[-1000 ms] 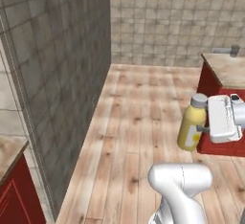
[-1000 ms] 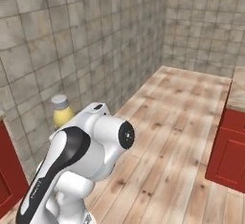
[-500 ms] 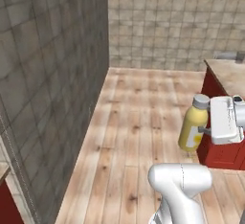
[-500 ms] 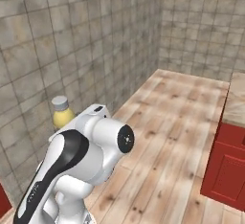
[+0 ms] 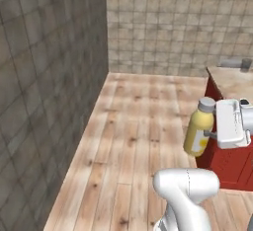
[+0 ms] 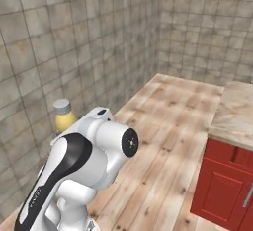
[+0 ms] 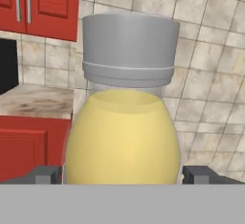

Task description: There is a wine glass and glass cup on the dining counter. Place the wine bottle next to the wine glass and the juice bottle next to the glass cup.

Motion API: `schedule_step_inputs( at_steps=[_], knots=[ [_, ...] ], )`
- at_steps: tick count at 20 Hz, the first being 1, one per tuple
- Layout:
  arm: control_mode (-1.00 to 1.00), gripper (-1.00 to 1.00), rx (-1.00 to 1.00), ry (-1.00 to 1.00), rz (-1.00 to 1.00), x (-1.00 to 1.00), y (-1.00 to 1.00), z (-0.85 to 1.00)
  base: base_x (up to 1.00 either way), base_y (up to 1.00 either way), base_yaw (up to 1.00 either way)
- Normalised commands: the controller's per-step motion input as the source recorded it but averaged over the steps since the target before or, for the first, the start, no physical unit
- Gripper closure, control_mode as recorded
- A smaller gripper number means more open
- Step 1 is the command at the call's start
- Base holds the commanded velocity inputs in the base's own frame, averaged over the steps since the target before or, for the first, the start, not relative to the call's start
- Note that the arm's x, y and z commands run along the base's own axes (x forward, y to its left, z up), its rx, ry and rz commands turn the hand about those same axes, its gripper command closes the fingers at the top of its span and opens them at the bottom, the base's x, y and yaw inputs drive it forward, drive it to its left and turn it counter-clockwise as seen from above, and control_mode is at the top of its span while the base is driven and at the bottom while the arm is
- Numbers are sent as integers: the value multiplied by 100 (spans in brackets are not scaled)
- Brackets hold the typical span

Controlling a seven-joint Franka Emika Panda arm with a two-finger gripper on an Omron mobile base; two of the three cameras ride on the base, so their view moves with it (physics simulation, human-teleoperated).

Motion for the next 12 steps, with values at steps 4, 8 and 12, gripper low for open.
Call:
schedule_step_inputs(
  at_steps=[4, 8, 12],
  knots=[
    [100, 100, 0, 0, 0, 0, 0, 0, 9, -83, 0],
    [100, 100, 0, 0, 0, 0, 0, 0, 6, -83, 0],
    [100, 100, 0, 0, 0, 0, 0, 0, 6, -83, 0]
  ],
)
